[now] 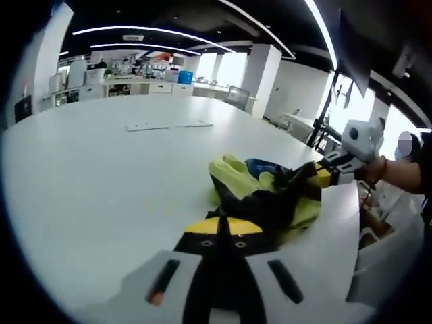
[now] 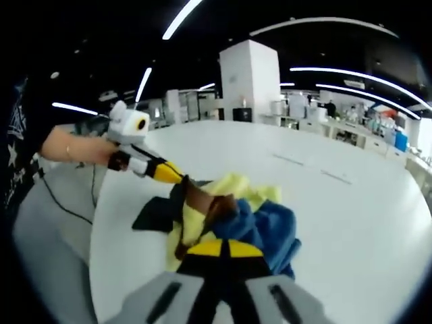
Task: Fold the garment on the visible template until the final outline fits inside the template.
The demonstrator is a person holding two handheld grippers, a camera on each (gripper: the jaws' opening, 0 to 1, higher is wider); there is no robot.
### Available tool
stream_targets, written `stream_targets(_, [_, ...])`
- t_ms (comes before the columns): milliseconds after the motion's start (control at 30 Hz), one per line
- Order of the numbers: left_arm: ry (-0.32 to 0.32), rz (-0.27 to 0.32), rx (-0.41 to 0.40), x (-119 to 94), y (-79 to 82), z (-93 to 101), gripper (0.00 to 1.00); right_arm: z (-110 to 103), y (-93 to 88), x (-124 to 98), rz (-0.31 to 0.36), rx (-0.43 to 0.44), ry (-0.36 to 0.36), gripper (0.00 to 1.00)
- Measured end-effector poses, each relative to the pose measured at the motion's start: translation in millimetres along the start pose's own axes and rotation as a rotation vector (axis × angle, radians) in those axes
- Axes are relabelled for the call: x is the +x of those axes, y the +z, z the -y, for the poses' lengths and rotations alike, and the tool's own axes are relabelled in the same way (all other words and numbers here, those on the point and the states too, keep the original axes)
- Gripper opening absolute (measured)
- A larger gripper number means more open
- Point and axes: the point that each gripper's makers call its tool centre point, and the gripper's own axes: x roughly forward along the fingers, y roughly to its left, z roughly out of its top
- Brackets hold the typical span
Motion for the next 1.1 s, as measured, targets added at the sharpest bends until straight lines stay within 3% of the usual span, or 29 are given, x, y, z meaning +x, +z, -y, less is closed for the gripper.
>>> stream_targets(133, [0.005,0.045,0.002,-9,13.1,-1.5,0.0,2,14.3,-10,0.056,0.035,-0.033,0.0])
stream_targets(667, [0.08,0.115,0.052,-47,48.1,-10.7,0.0,29,63.0,-48,0.17,0.001,-0.179,0.0])
stream_targets(967, [0.117,0.221,0.003,-72,74.6,-26.9,0.0,48,84.6,-68,0.199,-0.045,-0.251,0.0])
stream_targets(1100, [0.129,0.235,0.006,-72,82.1,-33.6,0.0,62,87.1,-68,0.18,-0.071,-0.282,0.0])
